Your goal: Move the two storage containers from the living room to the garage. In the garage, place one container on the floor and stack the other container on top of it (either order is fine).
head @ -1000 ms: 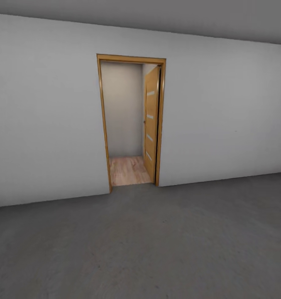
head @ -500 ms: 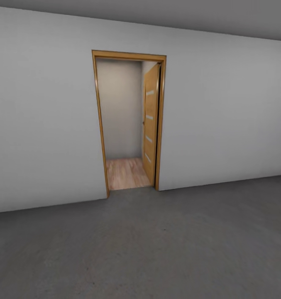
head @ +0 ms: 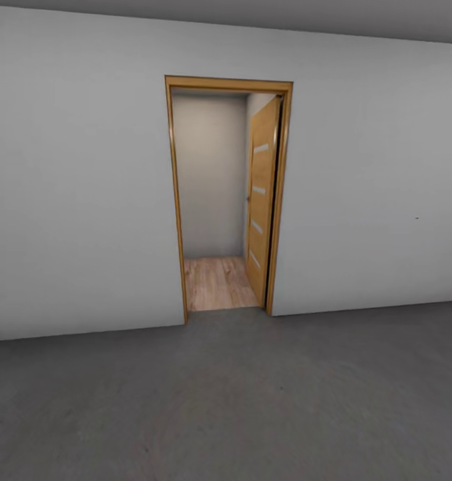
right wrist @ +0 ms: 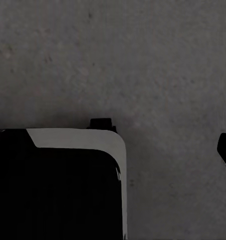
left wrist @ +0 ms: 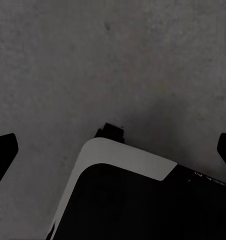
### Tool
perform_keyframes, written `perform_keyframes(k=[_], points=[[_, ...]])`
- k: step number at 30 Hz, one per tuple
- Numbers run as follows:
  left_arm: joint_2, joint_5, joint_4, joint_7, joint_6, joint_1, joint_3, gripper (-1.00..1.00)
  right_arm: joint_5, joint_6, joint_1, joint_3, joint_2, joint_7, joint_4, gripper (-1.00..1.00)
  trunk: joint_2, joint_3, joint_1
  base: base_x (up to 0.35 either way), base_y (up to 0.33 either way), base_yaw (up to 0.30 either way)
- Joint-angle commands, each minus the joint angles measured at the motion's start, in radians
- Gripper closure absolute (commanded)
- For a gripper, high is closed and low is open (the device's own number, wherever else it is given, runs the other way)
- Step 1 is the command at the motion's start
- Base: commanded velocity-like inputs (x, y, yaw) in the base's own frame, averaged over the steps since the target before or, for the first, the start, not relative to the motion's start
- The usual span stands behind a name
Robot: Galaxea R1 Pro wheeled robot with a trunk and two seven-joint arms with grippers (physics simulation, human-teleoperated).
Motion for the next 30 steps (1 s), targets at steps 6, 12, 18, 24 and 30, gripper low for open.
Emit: perform_keyframes(k=[6,12,18,24,30], points=[[0.000,0.002,0.000,0.002,-0.003,-0.001,-0.001,-1.00,-0.007,-0.005,-0.001,0.006,-0.002,0.000,0.002,-1.00,-0.001,-0.001,0.001,0.322,0.000,0.007],[-0.002,0.005,0.000,0.002,-0.008,-0.001,0.000,-1.00,-0.009,-0.012,-0.001,0.005,-0.001,0.000,0.002,-1.00,-0.001,-0.001,0.001,0.322,0.000,0.001],[-0.002,0.006,0.000,0.002,-0.012,-0.001,0.000,-1.00,-0.009,-0.012,-0.001,0.006,-0.001,0.000,0.003,-1.00,-0.001,-0.001,0.001,0.322,0.000,0.000],[-0.003,0.007,0.000,0.003,-0.015,-0.001,0.000,-1.00,-0.009,-0.012,-0.001,0.006,-0.001,0.000,0.003,-1.00,-0.001,-0.001,0.001,0.322,0.000,0.000],[-0.003,0.007,0.000,0.003,-0.015,-0.001,0.000,-1.00,-0.008,-0.011,-0.001,0.006,-0.001,0.000,0.003,-1.00,-0.001,-0.001,0.001,0.322,0.000,0.000]])
